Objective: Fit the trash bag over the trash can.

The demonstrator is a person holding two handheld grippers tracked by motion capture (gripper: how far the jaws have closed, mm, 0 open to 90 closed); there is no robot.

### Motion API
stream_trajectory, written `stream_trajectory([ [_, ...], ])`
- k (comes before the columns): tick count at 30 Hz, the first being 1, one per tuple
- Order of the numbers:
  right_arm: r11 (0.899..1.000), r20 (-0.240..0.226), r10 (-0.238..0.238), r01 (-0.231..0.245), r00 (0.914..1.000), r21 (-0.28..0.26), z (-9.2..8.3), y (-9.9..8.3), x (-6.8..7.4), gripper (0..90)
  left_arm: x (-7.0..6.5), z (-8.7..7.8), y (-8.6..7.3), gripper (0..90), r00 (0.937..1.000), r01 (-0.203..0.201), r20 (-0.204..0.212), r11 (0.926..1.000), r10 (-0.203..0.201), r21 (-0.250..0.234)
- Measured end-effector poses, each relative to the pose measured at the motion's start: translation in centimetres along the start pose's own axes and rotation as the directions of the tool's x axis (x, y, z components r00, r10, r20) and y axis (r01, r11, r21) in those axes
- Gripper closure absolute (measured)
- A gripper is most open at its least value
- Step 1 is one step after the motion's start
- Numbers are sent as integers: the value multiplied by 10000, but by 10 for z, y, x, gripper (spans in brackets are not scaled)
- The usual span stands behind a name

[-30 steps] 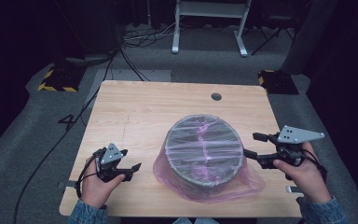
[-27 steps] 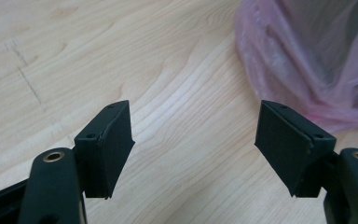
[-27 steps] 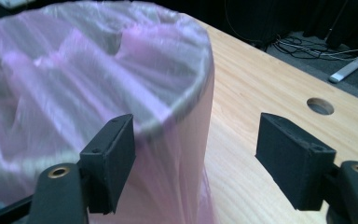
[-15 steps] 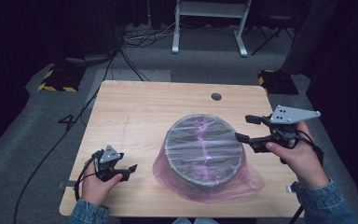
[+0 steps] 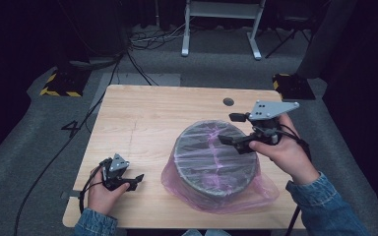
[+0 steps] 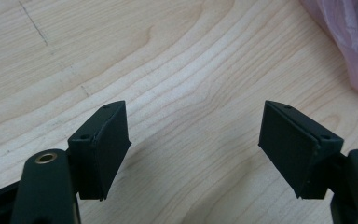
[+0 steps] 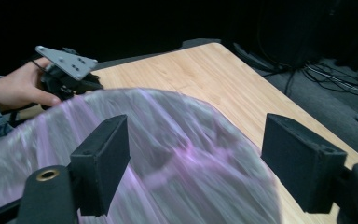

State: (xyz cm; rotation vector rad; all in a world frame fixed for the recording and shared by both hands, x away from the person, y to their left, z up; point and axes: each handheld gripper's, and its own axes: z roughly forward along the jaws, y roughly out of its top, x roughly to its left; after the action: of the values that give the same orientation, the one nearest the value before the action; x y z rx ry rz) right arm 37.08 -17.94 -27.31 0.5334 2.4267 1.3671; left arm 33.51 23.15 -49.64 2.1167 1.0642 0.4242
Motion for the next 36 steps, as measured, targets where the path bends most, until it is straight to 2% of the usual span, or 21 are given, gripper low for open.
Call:
stream_trajectory([
  [4, 9999, -306, 3, 1, 9995, 131, 19, 5, 6, 226, 1, 3, -1, 241, 10000, 35, 67, 9998, -36, 189],
  [6, 9996, -456, -14, 26, 9990, 264, 29, 5, 9, 223, 2, 6, -5, 240, 9990, 363, 249, 9992, -360, -137],
  [7, 9994, -517, -41, 59, 9987, 337, 34, 5, 10, 222, 2, 6, -5, 232, 9990, 389, 241, 9992, -386, -133],
  [15, 9962, -936, -61, 142, 9956, 863, 74, 0, 20, 203, 3, 5, -5, 235, 9994, 341, 118, 9993, -340, -122],
  [25, 9840, -1136, -9, 211, 9935, 1768, 103, -21, 20, 181, 1, 6, -5, 221, 9998, 180, 44, 9998, -180, -74],
  [28, 9752, -1187, 46, 219, 9929, 2204, 107, -26, 20, 177, 0, 6, -5, 212, 9999, 113, 28, 9999, -113, -21],
  [33, 9491, -1179, 336, 53, 9925, 3150, 114, -33, 18, 246, 0, 6, -5, 209, 10000, -12, -31, 10000, 12, 20],
  [36, 9296, -1089, 440, -8, 9931, 3685, 120, -38, 16, 292, 0, 6, -5, 208, 10000, -26, -30, 10000, 27, 35],
])
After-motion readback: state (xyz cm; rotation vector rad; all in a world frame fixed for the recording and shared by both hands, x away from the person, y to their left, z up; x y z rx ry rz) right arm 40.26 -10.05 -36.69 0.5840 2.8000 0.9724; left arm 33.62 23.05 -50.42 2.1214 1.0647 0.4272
